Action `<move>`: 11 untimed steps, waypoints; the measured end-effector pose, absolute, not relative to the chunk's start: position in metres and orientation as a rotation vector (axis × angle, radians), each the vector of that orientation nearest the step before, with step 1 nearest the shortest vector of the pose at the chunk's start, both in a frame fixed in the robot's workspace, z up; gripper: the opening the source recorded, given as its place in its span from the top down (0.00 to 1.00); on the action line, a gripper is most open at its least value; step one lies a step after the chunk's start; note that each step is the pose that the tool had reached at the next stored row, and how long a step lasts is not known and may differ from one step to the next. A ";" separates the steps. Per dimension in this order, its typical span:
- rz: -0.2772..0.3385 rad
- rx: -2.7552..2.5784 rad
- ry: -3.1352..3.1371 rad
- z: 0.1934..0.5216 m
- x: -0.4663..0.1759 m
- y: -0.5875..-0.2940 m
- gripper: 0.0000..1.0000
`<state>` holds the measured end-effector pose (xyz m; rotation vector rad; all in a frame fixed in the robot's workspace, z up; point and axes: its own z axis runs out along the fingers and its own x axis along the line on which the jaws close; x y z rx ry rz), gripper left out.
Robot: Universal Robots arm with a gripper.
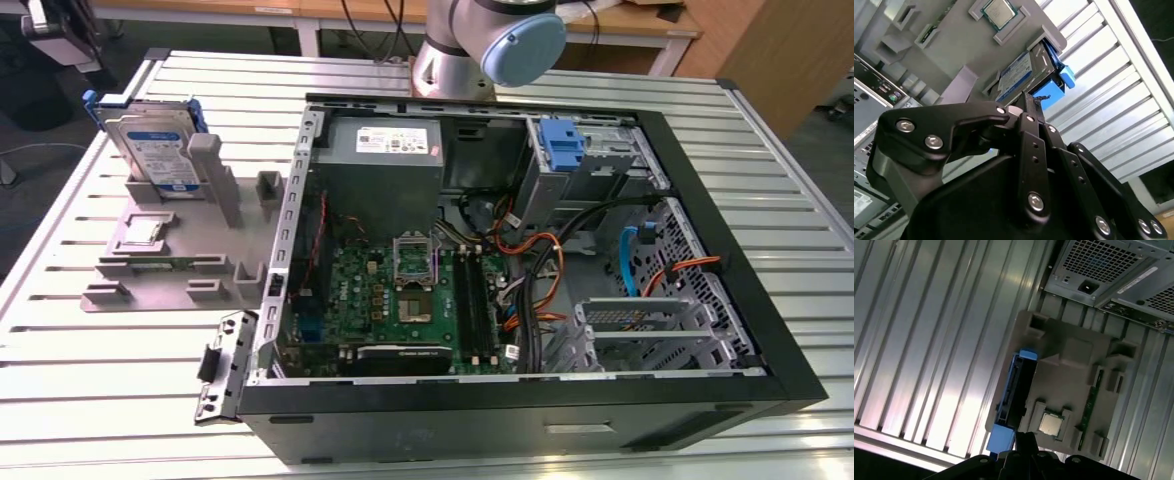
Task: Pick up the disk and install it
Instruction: 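Pick up the disk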
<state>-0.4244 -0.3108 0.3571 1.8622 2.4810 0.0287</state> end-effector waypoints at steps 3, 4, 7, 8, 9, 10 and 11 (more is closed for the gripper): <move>0.027 1.928 2.429 0.356 -0.424 -0.311 0.89; 0.026 1.950 2.412 0.356 -0.424 -0.311 0.89; 0.025 2.014 2.358 0.356 -0.424 -0.311 0.89; 0.024 2.029 2.345 0.355 -0.424 -0.311 0.89; 0.024 2.031 2.343 0.355 -0.424 -0.311 0.89; 0.024 2.032 2.343 0.355 -0.424 -0.311 0.89; 0.024 2.032 2.343 0.355 -0.424 -0.311 0.89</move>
